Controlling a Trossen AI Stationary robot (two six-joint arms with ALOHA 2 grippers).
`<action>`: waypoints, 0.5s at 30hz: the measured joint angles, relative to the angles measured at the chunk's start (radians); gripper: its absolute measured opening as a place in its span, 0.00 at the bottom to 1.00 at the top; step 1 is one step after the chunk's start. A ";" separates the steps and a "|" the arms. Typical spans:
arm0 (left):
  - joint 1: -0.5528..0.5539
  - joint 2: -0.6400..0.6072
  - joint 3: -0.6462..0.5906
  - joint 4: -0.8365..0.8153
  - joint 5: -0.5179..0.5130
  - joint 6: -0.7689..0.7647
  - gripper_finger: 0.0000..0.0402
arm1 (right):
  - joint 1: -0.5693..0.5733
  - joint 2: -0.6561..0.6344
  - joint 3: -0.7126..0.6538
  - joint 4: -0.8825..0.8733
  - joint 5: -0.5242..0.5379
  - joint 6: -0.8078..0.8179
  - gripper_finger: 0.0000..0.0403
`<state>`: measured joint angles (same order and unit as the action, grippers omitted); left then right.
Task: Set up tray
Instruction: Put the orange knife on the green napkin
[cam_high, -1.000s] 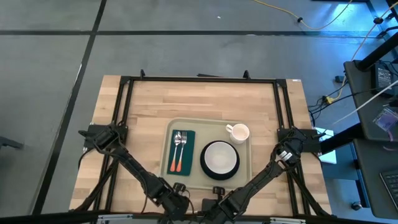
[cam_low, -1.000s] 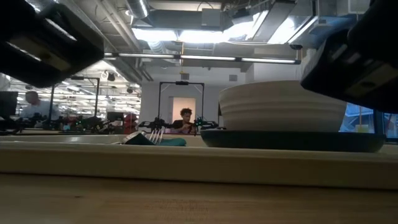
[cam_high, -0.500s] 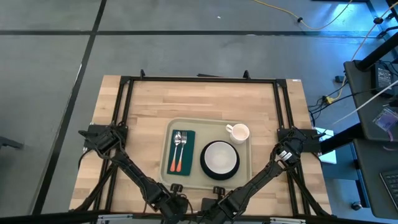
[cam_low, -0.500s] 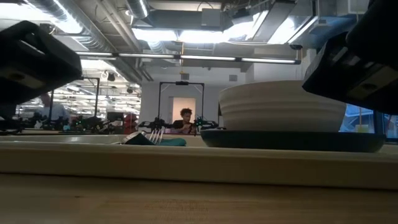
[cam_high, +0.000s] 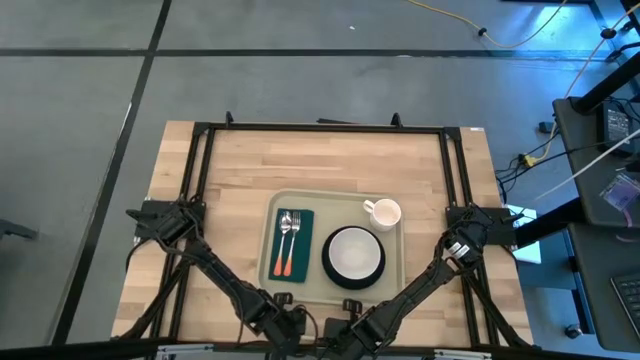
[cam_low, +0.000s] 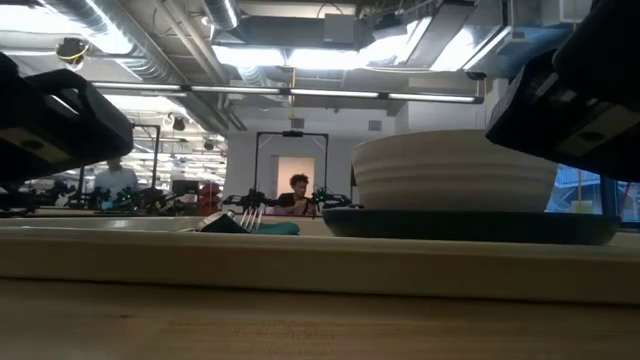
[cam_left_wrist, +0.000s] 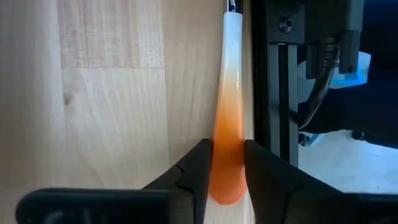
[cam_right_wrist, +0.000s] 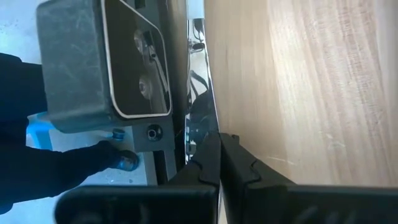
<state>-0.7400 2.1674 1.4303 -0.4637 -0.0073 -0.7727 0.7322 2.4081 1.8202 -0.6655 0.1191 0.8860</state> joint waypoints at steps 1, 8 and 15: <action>0.003 0.000 0.000 0.000 0.004 0.000 0.21 | 0.000 0.001 0.000 0.000 0.001 0.000 0.00; 0.019 0.000 0.000 -0.010 0.005 -0.022 0.15 | 0.001 0.001 0.000 0.000 0.025 -0.002 0.00; 0.034 0.000 0.000 -0.014 -0.012 -0.021 0.11 | 0.002 0.001 0.000 -0.001 0.057 -0.028 0.00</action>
<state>-0.7062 2.1674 1.4303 -0.4778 -0.0198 -0.7940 0.7340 2.4092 1.8202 -0.6666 0.1758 0.8583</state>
